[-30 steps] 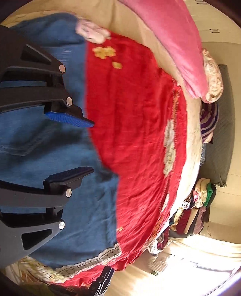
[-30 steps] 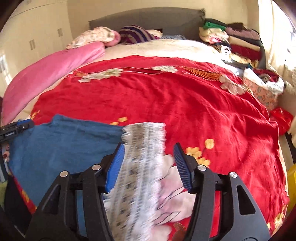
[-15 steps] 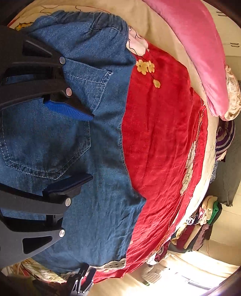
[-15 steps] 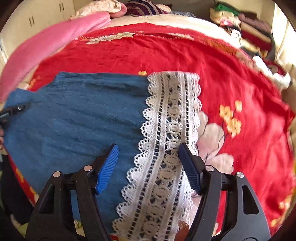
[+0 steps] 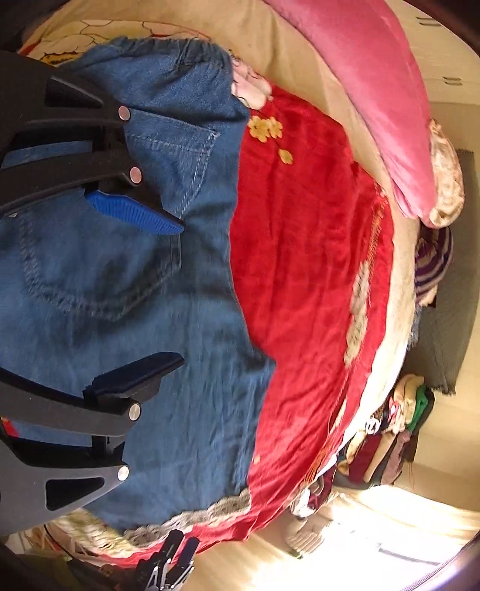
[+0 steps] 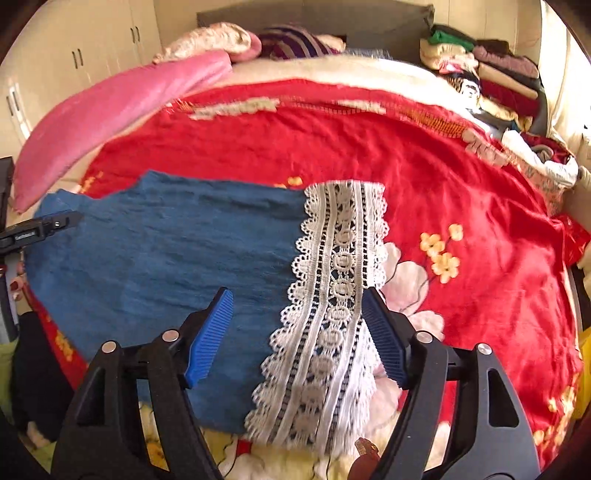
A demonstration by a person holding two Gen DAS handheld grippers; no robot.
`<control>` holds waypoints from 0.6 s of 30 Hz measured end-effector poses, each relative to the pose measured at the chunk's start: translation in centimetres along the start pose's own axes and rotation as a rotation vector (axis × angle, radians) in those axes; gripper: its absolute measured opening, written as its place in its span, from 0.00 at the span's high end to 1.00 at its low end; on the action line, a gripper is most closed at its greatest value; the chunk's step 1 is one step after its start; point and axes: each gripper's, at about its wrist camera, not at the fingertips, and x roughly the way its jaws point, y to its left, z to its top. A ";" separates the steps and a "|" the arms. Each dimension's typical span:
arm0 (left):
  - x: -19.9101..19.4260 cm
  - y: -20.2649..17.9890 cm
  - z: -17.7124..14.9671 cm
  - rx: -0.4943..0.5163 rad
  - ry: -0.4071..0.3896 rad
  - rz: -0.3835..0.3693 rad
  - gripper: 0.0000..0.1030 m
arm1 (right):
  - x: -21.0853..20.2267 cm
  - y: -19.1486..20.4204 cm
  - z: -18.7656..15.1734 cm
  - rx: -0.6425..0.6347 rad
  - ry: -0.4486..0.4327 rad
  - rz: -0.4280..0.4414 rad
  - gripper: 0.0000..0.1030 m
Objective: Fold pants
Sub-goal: 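Lay the lace cuff down on the pants and open the right tool, then smooth the folded pants flat with both open tools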
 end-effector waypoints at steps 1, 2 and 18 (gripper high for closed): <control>-0.2 -0.4 0.0 0.006 -0.002 -0.004 0.37 | -0.7 0.4 -0.3 -0.007 -0.010 0.000 0.34; -0.6 -0.9 -0.2 0.017 -0.004 -0.016 0.33 | -1.1 0.8 -0.5 -0.018 -0.015 0.001 0.34; 1.4 -13.6 -6.8 0.362 0.148 -0.114 0.30 | 0.3 3.0 -4.6 -0.021 0.118 -0.001 0.34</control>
